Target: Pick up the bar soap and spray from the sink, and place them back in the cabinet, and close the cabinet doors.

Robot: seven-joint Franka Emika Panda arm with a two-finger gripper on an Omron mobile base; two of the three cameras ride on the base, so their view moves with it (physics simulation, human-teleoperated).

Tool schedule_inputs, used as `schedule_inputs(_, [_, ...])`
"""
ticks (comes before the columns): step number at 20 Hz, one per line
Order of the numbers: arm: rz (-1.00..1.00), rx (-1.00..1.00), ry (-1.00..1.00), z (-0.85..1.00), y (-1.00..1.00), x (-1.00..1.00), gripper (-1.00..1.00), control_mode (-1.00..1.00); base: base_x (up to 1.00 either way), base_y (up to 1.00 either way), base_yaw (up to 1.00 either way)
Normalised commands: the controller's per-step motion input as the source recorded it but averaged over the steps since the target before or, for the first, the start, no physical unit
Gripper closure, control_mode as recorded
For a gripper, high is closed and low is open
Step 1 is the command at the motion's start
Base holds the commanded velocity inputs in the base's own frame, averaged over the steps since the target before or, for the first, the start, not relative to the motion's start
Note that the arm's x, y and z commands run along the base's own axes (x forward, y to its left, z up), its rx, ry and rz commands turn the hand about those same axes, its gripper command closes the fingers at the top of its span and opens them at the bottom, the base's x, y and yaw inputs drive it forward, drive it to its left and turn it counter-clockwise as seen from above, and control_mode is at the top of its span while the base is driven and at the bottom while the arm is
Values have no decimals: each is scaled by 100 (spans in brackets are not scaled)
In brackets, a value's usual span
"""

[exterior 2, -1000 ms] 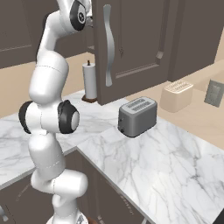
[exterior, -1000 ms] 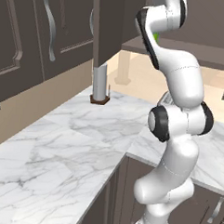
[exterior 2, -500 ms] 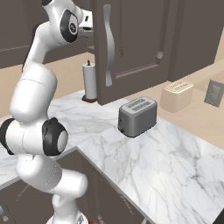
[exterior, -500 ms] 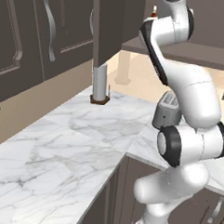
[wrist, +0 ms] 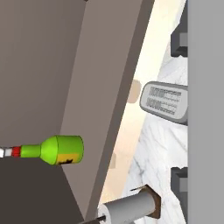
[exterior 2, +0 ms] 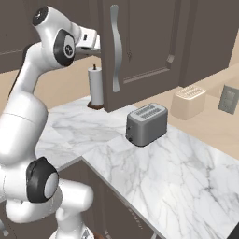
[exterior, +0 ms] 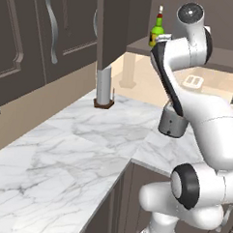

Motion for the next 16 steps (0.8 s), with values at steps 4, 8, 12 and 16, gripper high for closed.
schedule_inputs(4, [3, 3, 5, -15, 0, -66, -100, -100, 0, 0, 0])
schedule_inputs(8, [12, 4, 7, -14, 0, -57, -100, -100, 0, 0, 0])
schedule_inputs(12, [21, 2, 10, -12, 0, -41, -100, -100, 0, 0, 0])
schedule_inputs(16, [22, 2, 5, -22, 6, -40, -100, -100, 0, 0, 0])
